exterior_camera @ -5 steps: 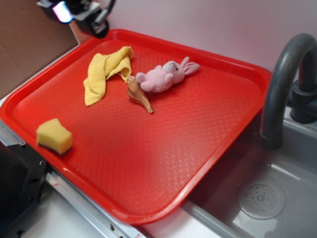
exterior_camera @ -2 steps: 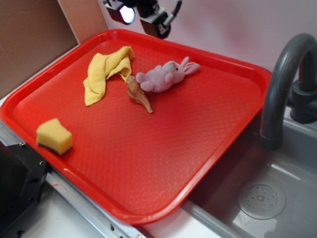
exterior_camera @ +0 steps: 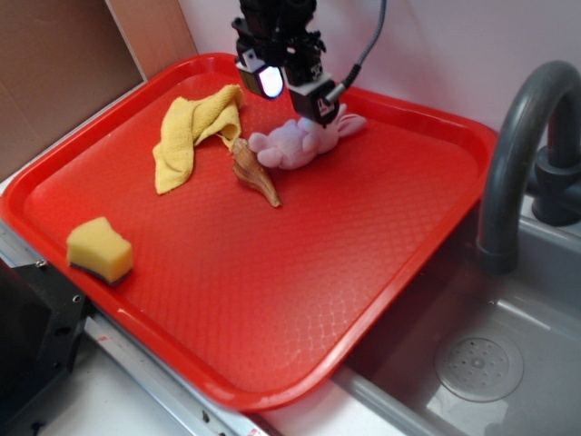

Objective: Grab the pink bunny.

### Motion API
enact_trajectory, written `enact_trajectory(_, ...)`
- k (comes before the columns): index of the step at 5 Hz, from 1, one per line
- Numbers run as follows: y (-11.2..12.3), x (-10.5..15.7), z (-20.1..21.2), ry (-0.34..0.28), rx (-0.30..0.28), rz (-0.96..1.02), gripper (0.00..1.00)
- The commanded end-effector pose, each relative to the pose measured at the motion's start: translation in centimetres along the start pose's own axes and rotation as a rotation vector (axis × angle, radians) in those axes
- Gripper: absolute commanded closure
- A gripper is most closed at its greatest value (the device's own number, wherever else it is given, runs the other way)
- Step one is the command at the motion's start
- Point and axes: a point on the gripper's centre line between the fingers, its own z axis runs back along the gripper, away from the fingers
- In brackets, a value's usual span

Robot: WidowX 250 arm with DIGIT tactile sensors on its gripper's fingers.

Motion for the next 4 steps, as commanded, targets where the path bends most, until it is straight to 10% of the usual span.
enact_trajectory(1, -2.1, 0.2, -1.5, 0.015, -0.031, -0.100, 0.00)
enact_trajectory(2, -2.2, -0.2, -2.7, 0.044, -0.006, -0.094, 0.02)
enact_trajectory(3, -2.6, -0.6, -2.5, 0.040, 0.015, -0.090, 1.00)
enact_trajectory(4, -2.4, -1.3, 0.0, 0.006, 0.082, -0.051, 1.00)
